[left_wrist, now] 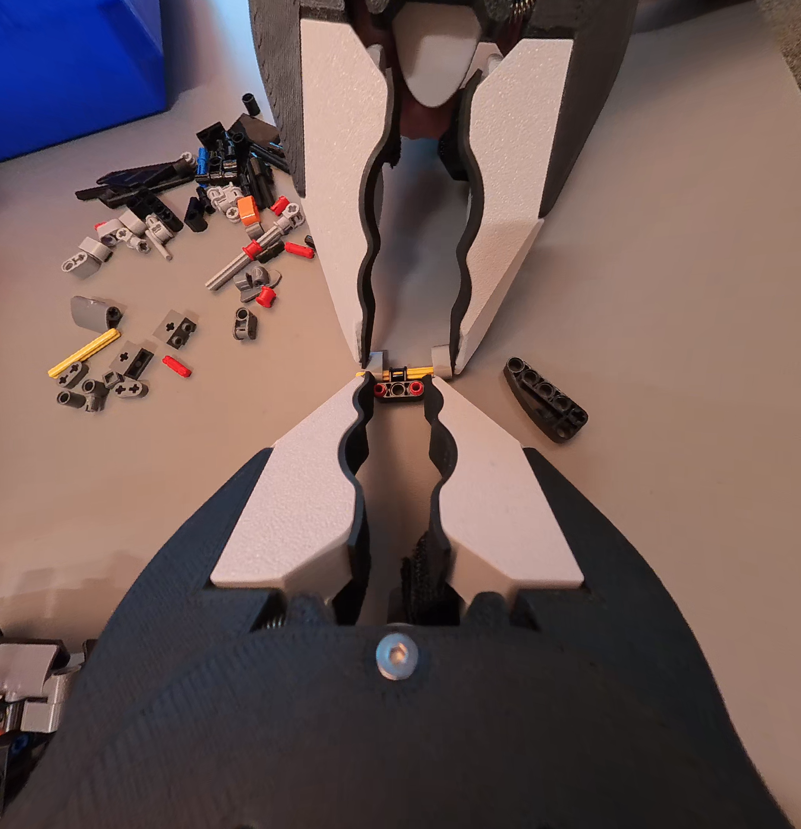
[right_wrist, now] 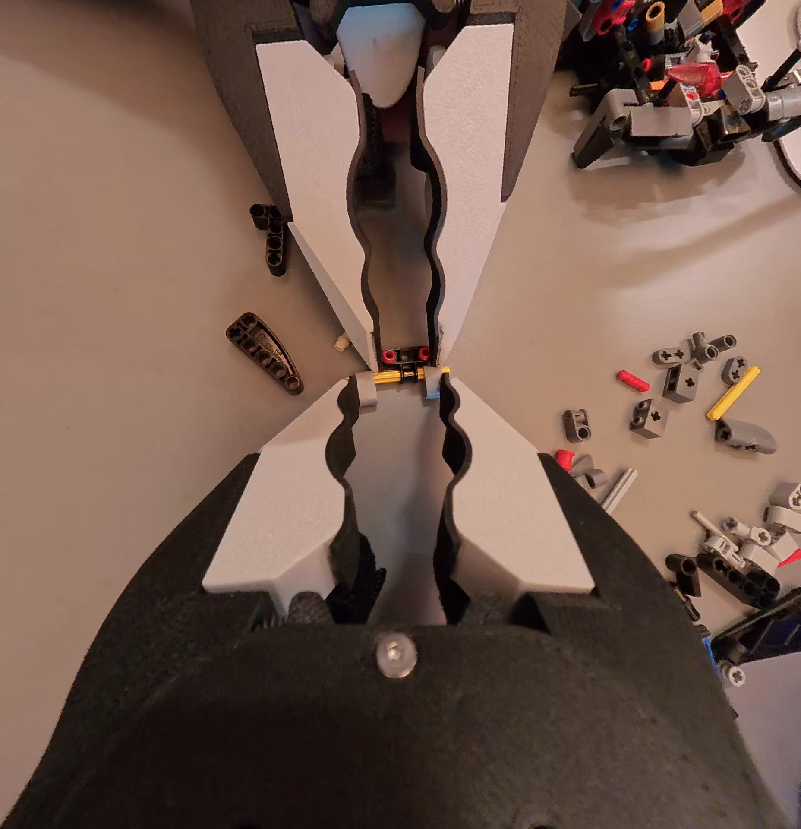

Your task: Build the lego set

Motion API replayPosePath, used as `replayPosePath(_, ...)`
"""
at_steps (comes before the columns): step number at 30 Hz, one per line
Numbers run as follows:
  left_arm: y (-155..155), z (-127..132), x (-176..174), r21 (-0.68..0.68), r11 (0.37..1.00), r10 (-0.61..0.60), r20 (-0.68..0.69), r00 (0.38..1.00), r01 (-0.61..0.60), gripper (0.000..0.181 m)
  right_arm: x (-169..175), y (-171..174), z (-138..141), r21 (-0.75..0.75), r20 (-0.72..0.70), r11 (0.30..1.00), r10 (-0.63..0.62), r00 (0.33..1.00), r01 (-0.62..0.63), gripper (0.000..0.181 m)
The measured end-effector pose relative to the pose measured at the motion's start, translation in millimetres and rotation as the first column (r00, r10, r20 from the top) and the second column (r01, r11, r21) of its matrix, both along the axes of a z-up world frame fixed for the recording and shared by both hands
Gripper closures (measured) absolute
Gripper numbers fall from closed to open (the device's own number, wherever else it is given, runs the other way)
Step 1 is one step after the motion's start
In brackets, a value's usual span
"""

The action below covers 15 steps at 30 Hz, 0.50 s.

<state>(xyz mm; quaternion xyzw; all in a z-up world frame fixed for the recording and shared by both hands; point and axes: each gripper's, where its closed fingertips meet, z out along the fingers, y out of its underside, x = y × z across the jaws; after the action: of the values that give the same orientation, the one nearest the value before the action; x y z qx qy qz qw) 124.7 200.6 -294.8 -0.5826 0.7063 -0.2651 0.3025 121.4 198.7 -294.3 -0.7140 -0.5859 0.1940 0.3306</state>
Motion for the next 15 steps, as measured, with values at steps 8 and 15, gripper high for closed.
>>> replayPosePath(8, 1.1, 0.1, 0.1, 0.0, 1.0, 0.009, 0.001, 1.0, -0.009, 0.162, -0.4, 0.5, -0.2, -0.007, -0.019, 1.0, 0.004, 1.0, -0.004, 0.149)
replayPosePath(15, 1.2, 0.5, 0.3, -0.003, 1.0, 0.006, 0.003, 1.0, -0.006, 0.162, -0.7, 0.4, -0.9, -0.043, -0.057, 0.999, 0.001, 0.998, -0.004, 0.147)
